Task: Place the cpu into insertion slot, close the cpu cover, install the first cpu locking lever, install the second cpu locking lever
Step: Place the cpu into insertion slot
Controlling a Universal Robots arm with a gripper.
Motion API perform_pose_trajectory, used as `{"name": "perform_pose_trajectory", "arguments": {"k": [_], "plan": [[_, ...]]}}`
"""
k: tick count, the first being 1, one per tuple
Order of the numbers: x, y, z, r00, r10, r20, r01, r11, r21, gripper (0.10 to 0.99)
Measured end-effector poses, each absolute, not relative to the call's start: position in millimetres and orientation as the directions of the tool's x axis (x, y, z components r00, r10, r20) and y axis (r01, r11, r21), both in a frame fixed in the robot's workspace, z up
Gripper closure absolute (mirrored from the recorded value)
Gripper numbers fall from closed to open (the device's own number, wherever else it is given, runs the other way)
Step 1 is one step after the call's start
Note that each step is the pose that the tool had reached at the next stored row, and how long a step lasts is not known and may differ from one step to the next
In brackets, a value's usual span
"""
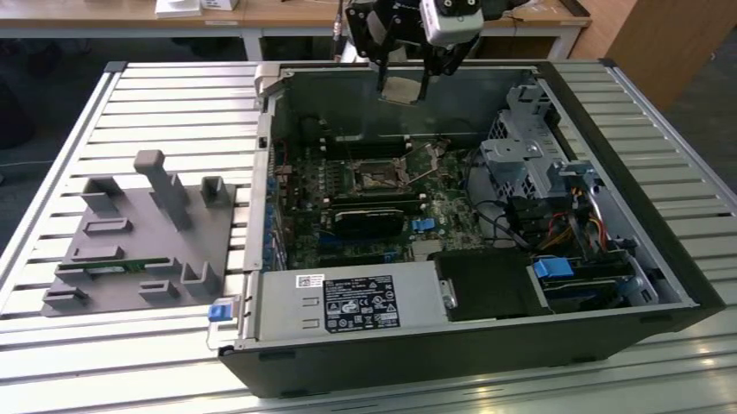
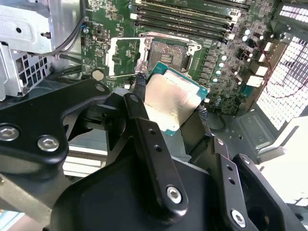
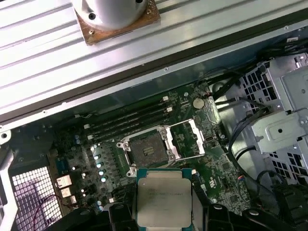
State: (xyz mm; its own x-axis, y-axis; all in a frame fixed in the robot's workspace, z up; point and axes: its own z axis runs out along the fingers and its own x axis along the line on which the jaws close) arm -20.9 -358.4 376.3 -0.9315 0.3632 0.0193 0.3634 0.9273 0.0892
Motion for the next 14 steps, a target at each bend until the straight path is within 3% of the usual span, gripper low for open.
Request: {"name": "perform_pose_trajectory", "arguments": {"k": [14], "plan": [[-20.9, -358.3, 375.5, -0.887, 0.461, 0.019, 0.461, 0.883, 0.089, 0.545]]}}
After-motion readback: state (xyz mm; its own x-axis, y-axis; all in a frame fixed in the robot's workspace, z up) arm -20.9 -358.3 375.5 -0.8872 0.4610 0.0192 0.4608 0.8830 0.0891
